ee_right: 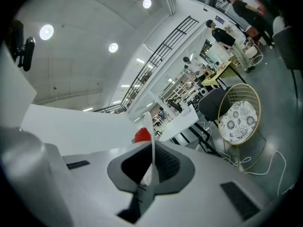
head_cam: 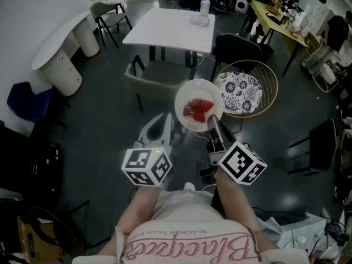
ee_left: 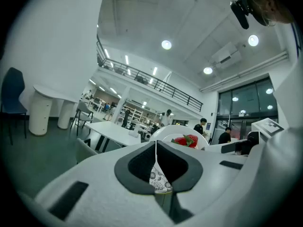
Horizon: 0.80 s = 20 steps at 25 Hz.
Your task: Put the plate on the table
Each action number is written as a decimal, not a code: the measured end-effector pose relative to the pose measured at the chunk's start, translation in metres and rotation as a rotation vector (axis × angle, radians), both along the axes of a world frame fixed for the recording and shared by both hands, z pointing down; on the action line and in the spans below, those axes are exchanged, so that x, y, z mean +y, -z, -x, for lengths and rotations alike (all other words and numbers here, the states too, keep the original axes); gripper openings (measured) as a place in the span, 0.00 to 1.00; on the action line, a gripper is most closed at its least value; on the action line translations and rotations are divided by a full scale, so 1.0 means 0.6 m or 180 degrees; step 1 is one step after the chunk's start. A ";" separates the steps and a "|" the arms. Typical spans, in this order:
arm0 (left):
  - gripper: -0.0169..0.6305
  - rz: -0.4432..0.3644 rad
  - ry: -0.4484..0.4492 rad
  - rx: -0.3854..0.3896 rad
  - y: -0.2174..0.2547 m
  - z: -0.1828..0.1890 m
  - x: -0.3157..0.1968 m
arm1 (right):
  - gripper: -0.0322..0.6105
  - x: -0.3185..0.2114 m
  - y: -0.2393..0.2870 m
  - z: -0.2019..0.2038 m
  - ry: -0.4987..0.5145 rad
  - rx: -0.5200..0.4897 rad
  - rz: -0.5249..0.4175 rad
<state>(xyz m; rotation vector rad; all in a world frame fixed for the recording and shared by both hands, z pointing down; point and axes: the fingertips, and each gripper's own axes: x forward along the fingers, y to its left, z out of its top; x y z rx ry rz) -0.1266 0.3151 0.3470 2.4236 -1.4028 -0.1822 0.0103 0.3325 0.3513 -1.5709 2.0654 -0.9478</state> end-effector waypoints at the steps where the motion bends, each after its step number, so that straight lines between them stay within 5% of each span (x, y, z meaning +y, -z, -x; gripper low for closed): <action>1: 0.05 0.0006 0.0010 0.0003 -0.001 -0.005 -0.002 | 0.06 -0.002 0.000 -0.007 0.0003 -0.0009 0.0004; 20: 0.04 0.0024 0.0201 -0.0037 -0.005 -0.107 -0.038 | 0.06 -0.054 0.006 -0.122 0.0140 -0.0191 -0.0091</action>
